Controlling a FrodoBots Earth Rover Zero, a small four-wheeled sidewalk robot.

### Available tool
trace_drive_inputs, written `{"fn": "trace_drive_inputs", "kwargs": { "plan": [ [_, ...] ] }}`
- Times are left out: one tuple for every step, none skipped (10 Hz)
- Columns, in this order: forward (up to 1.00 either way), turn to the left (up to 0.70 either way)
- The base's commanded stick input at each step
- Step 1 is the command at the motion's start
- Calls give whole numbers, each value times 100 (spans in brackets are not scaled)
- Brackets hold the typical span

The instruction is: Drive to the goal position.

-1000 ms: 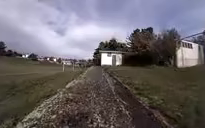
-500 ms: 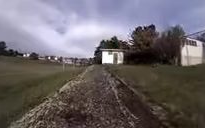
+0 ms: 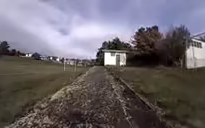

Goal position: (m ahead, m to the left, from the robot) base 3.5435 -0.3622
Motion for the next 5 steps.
{"fn": "trace_drive_inputs", "kwargs": {
  "plan": [
    [100,0],
    [100,0],
    [100,0],
    [100,0],
    [100,0]
  ]
}}
